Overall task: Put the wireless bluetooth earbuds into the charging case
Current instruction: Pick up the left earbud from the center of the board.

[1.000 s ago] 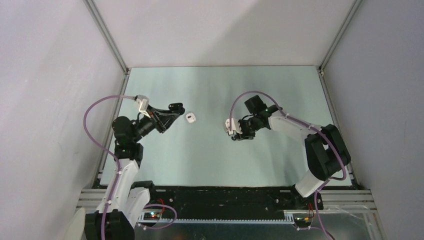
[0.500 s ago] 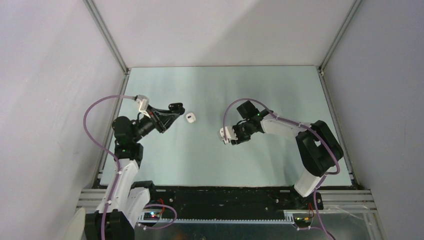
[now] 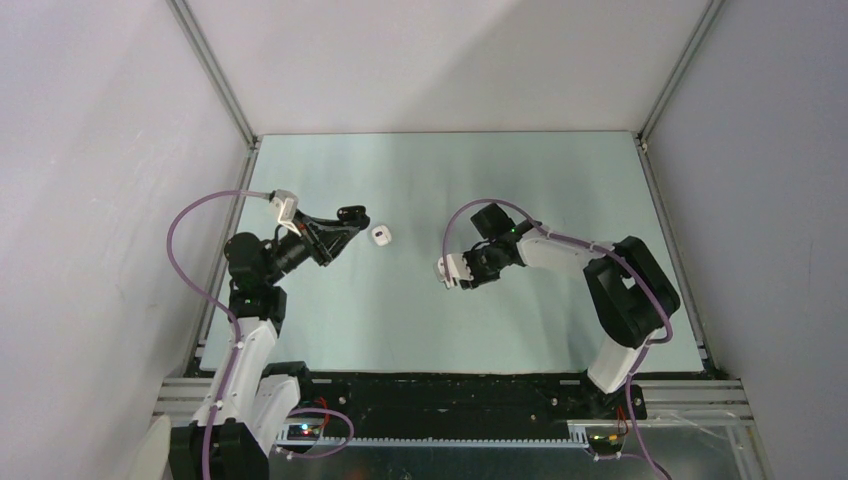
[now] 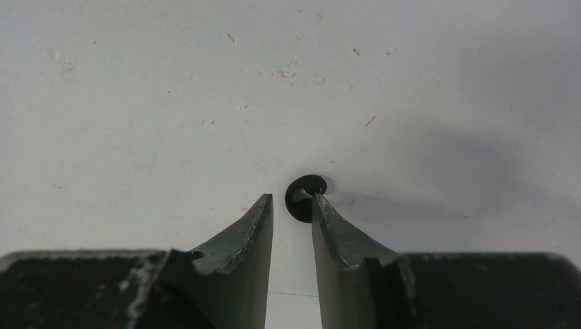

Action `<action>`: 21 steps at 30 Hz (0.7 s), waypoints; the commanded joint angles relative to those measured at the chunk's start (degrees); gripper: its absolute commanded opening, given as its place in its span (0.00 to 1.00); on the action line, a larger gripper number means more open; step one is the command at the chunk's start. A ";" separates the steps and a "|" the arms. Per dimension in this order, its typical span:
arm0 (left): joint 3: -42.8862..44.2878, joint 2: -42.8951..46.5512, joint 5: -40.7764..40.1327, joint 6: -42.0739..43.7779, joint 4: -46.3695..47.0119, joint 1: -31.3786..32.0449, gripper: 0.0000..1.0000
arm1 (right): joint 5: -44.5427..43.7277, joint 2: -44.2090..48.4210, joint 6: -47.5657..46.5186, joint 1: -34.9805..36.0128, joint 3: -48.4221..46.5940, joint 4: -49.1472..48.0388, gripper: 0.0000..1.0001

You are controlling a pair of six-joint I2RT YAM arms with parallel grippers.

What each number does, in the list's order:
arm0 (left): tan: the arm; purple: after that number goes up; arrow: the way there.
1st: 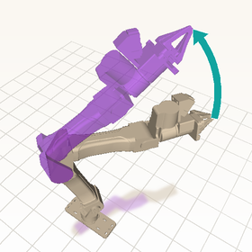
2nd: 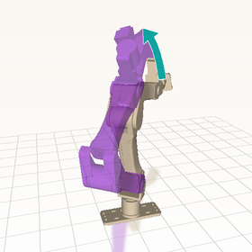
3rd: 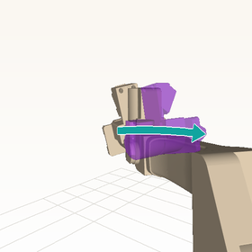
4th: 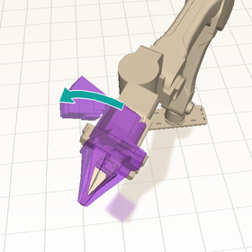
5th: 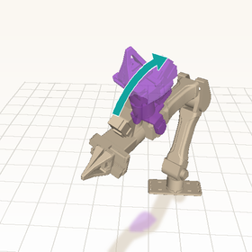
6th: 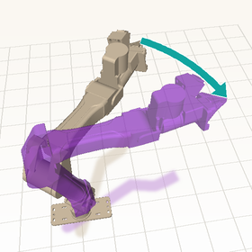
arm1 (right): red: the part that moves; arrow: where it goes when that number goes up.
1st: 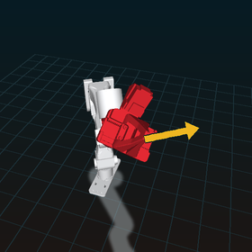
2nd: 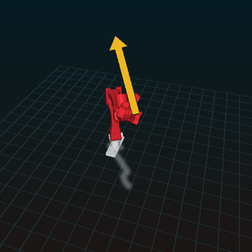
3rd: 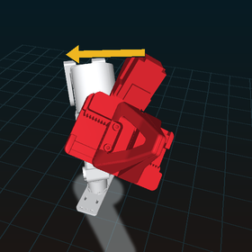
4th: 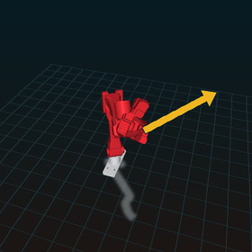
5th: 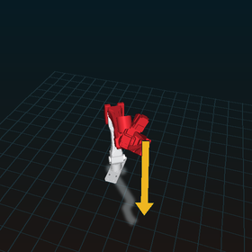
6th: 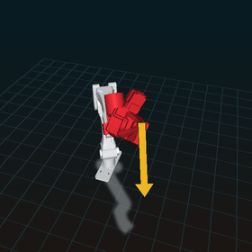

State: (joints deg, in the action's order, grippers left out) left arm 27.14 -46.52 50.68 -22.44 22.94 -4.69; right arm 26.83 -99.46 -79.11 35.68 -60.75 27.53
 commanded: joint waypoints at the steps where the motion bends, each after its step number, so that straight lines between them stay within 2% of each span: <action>1: 1.61 -0.16 -0.49 1.28 1.18 -0.57 0.00 | -0.29 -0.73 0.36 0.57 -0.02 -0.80 0.31; 12: 1.87 -0.36 -0.44 1.36 0.94 -0.54 0.00 | -2.28 -2.06 0.92 0.49 -0.02 -0.92 0.31; 21: 1.74 -0.51 -0.50 1.26 0.87 -0.52 0.00 | -6.04 -2.98 4.38 0.45 0.00 -5.82 0.31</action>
State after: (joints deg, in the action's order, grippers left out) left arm 27.14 -47.22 50.68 -22.41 22.87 -4.69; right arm 23.18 -101.36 -76.93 36.10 -60.75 23.94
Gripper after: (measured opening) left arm 0.318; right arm 0.312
